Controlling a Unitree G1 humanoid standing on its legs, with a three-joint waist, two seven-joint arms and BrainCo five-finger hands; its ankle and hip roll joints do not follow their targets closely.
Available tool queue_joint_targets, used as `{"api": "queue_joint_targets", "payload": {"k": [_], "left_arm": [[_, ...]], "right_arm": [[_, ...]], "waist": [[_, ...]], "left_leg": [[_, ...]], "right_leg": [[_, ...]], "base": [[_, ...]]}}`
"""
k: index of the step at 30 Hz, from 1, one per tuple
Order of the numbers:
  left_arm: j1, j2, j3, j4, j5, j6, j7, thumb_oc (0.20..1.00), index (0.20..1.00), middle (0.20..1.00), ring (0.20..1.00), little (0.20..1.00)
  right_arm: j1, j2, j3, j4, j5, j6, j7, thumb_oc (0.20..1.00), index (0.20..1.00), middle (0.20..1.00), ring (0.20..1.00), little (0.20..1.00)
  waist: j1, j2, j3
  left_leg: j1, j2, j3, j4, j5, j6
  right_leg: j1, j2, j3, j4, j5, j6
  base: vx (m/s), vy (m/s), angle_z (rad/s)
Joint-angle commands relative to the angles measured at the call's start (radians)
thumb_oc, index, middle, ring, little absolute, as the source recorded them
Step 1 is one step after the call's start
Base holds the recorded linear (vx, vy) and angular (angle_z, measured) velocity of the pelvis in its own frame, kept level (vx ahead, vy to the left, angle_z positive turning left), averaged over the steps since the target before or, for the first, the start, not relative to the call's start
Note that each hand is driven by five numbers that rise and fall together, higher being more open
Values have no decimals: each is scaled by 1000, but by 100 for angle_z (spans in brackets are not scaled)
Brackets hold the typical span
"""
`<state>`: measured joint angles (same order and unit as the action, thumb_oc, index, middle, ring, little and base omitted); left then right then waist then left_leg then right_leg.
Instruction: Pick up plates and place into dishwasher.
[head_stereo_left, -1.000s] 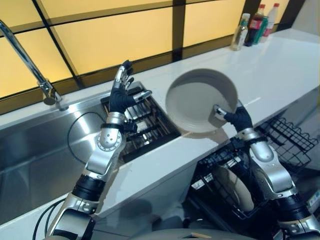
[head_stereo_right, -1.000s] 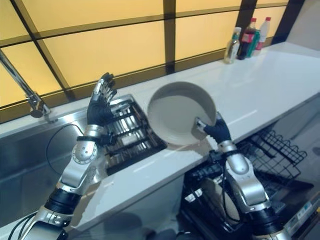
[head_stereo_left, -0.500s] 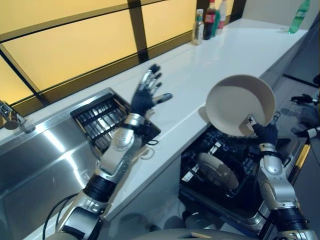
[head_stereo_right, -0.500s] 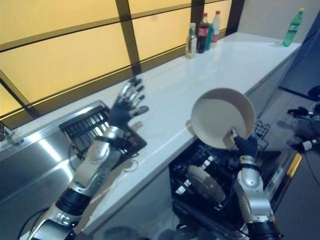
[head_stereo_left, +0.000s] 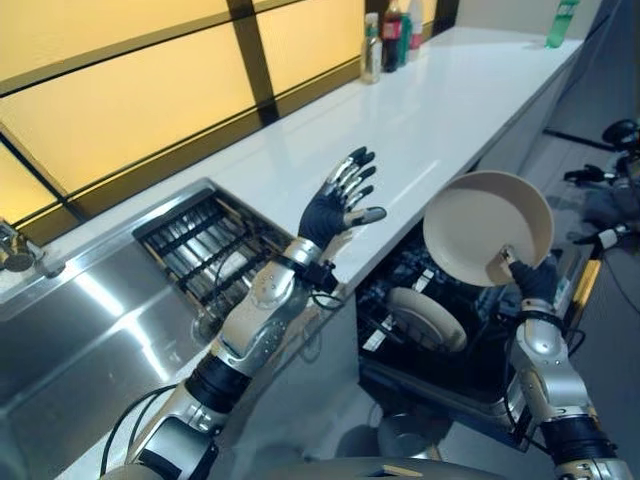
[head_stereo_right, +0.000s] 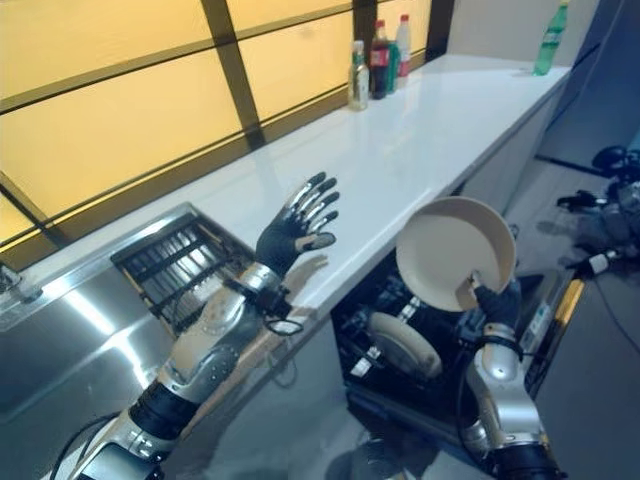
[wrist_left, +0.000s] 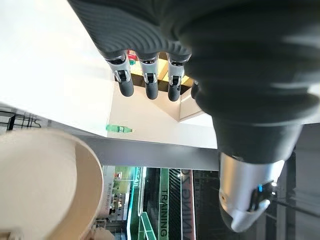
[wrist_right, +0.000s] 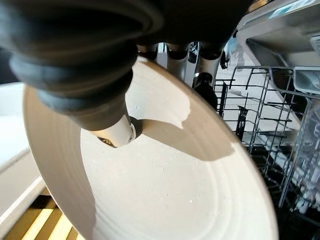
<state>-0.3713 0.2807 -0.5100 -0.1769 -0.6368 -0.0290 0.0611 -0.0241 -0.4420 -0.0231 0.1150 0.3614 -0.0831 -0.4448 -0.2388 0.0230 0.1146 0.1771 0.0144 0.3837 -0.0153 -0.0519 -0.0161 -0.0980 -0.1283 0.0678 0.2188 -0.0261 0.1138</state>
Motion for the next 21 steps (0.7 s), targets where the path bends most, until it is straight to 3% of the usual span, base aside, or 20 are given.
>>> {"api": "queue_joint_targets", "payload": {"k": [1, 6, 10, 12, 15, 21], "left_arm": [[32, -7, -39, -46, -34, -35, 17, 1000, 1000, 1000, 1000, 1000], [60, -10, -66, -9, -17, -47, 37, 1000, 1000, 1000, 1000, 1000], [106, 3, -46, 5, -63, -51, 32, 1000, 1000, 1000, 1000, 1000], [117, 2, -42, 0, -113, -33, 16, 1000, 1000, 1000, 1000, 1000], [155, 5, -65, 10, -117, -15, -66, 1000, 1000, 1000, 1000, 1000], [236, 41, -111, 33, -125, -33, -203, 1000, 1000, 1000, 1000, 1000]], "right_arm": [[-96, 14, 28, -29, -8, -65, -21, 200, 200, 200, 200, 200], [-92, 21, 60, -30, -17, -57, -6, 200, 200, 200, 200, 200], [-125, 7, 87, -9, -24, -48, 4, 200, 200, 200, 200, 200], [-129, 0, 90, -15, -34, -37, -16, 200, 200, 200, 200, 200], [-138, -1, 85, 22, -46, -48, -28, 200, 200, 200, 200, 200], [-146, 4, 92, 54, -49, -63, -40, 200, 200, 200, 200, 200]], "waist": [[11, -13, -45], [21, -23, -46], [58, -39, -31], [65, -43, -27], [74, -54, -15], [79, -63, 6]], "left_leg": [[-115, 3, -79, 94, -46, 81], [-115, 7, -92, 107, -55, 84], [-129, -12, -198, 142, -84, 94], [-132, -13, -202, 136, -79, 95], [-135, -9, -207, 137, -83, 91], [-141, 1, -181, 154, -92, 92]], "right_leg": [[22, -26, -26, -62, 128, 62], [26, -9, -23, -72, 117, 68], [7, 4, 17, -48, 112, 63], [6, 6, 20, -51, 114, 59], [-18, -10, 6, -47, 165, 67], [-29, -28, -6, -67, 187, 76]], "base": [[58, -106, -41], [33, -57, -18], [23, -49, -10], [-4, -55, -45], [4, -69, -7], [-29, -67, 2]]}}
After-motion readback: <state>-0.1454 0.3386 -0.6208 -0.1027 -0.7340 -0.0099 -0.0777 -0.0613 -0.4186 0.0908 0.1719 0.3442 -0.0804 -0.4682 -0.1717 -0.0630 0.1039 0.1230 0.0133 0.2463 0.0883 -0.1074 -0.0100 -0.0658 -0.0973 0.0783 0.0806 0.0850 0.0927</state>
